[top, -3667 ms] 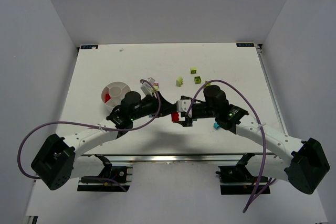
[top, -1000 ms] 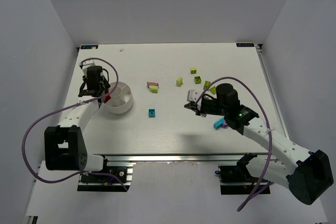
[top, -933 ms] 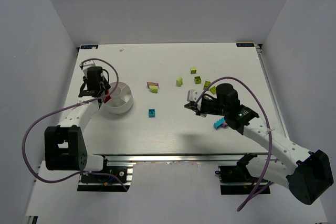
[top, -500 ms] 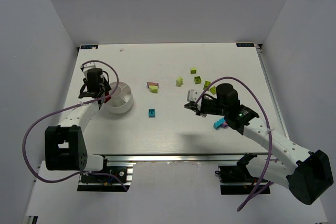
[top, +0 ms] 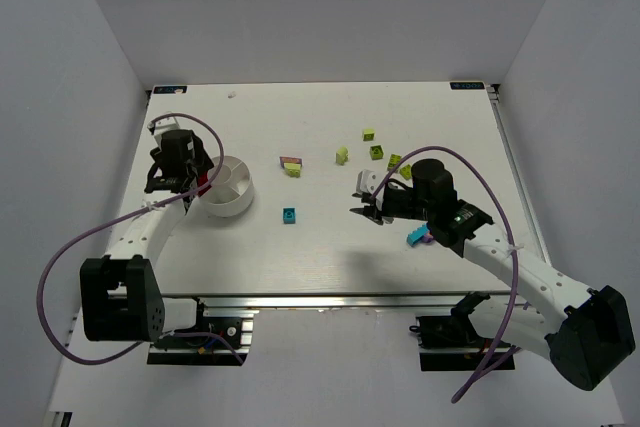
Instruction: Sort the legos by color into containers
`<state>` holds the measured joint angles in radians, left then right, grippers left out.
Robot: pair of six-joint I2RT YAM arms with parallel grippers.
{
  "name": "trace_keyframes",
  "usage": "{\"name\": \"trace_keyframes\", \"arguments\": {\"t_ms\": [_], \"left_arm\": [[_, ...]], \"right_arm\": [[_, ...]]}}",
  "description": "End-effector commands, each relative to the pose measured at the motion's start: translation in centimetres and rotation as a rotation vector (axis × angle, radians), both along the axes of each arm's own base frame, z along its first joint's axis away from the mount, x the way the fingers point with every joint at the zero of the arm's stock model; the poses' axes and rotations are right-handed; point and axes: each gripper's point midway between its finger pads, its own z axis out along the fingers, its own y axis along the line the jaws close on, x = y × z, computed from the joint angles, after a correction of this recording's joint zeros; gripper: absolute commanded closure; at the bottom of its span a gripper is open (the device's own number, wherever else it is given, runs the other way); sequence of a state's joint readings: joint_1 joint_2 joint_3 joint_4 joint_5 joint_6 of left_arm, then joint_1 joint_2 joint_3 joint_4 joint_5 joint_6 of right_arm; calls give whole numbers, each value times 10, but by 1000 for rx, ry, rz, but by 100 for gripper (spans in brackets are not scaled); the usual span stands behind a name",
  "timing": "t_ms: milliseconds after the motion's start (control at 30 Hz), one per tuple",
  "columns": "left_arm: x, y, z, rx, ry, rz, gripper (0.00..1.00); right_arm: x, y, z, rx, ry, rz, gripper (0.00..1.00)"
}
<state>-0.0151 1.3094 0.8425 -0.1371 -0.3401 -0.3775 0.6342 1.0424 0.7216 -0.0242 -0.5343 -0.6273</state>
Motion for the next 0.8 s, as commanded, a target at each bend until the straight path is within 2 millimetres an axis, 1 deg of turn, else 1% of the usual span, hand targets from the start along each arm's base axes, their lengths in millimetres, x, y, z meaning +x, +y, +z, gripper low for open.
{"name": "trace_keyframes", "arguments": {"t_ms": [0,33,67,100,133,167,200,233,267,300,333,367,400,433,467,533,567,600,633,667,700,733,767], "left_arm": [[-5,5,43,11,-84,21,30],[-3,6,59,15,-112,27,29],[-9,7,69,17,-118,30,28],[-11,7,76,14,-127,29,25],[-13,5,84,5,-141,24,22],[-20,2,95,-6,-160,14,19],[-24,-1,100,-28,-173,6,15],[-27,-10,103,-62,-184,-31,5],[-32,-16,103,-86,-183,-55,2],[-40,-23,107,-118,-206,-83,2],[-44,-36,106,-159,-208,-143,2],[-49,-43,105,-182,-209,-175,2],[-54,-50,100,-208,-200,-201,2],[-62,-61,104,-246,-215,-251,2],[-68,-70,102,-278,-207,-291,2],[-80,-84,100,-346,-211,-339,2],[-86,-95,101,-399,-216,-379,2],[-90,-101,101,-423,-220,-406,2],[-98,-106,99,-446,-230,-429,2],[-102,-113,101,-474,-242,-464,2],[-106,-117,101,-503,-250,-472,2],[-110,-121,94,-523,-242,-485,2],[-115,-126,100,-549,-268,-510,2]], "right_arm": [[5,2,19,42,-29,-12,56],[7,1,19,48,-3,-33,50],[11,-1,21,56,12,-58,39],[18,-4,25,63,22,-101,34],[23,-7,21,55,64,-136,31],[32,-16,17,58,129,-210,25],[38,-21,15,55,170,-250,23],[45,-26,11,37,232,-294,21],[56,-41,8,36,281,-362,20],[61,-47,4,42,350,-413,19],[72,-54,2,40,398,-469,19],[81,-75,-7,27,470,-564,18],[87,-86,-14,23,534,-646,18],[93,-95,-28,-8,606,-689,18],[95,-115,-29,-18,682,-746,18],[95,-128,-41,-60,744,-714,20],[87,-136,-38,-70,781,-667,23],[82,-139,-39,-95,770,-609,25],[79,-146,-40,-159,657,-487,25],[74,-157,-42,-166,641,-460,25],[62,-159,-43,-167,646,-403,25],[59,-164,-43,-210,536,-317,25],[46,-174,-52,-227,548,-296,25]]}}
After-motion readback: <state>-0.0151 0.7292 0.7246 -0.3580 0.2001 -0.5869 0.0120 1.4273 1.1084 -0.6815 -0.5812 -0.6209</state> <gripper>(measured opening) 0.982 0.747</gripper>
